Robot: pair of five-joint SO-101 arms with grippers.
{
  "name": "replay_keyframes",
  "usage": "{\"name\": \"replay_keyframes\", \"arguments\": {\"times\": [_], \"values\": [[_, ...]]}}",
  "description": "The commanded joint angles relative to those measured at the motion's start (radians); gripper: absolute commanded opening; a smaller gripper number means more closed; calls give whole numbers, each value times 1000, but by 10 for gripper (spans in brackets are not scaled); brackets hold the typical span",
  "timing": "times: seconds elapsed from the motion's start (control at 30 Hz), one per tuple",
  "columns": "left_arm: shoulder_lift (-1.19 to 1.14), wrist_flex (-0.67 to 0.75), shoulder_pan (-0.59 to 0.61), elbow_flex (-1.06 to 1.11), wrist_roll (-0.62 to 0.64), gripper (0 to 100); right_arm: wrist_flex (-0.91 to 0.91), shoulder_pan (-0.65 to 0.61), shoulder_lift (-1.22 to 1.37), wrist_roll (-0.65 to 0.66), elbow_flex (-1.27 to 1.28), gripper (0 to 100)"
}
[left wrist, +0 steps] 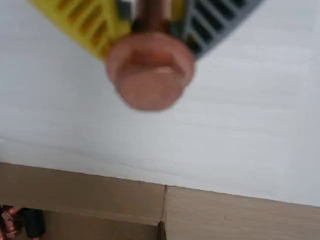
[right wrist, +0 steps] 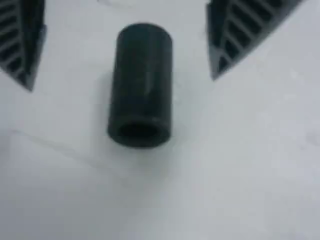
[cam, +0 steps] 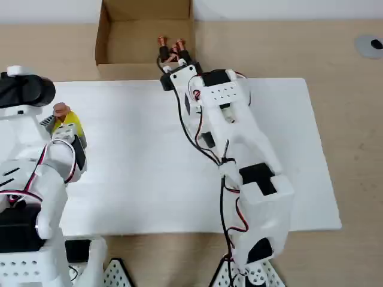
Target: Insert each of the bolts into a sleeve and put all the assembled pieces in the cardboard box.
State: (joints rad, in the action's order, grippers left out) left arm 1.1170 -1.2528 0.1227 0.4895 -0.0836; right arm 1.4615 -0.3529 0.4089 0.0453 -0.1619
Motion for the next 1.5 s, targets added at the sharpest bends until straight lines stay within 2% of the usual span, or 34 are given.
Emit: {"name": "replay_keyframes", "arguments": {"times": [0.0,0.23,0.53,0.7,0.8,1.07,1.2,1.47], "values": [[18,21,12,-5,3,12,-20,-2,-2,-6,-48,267],[21,-2,9,-18,2,12,-35,1,71,37,-41,267],[13,8,-29,-18,0,12,-28,19,147,109,-180,263],[13,0,-35,-18,0,12,31,24,219,112,-232,193],[15,-2,-35,-18,-23,12,35,25,245,112,-229,187],[16,-41,-44,-109,-28,12,38,25,251,110,-228,187],[18,-80,-98,-143,-40,12,95,19,245,107,-242,187],[13,-72,-103,-137,-40,12,192,21,153,112,-275,187]]}}
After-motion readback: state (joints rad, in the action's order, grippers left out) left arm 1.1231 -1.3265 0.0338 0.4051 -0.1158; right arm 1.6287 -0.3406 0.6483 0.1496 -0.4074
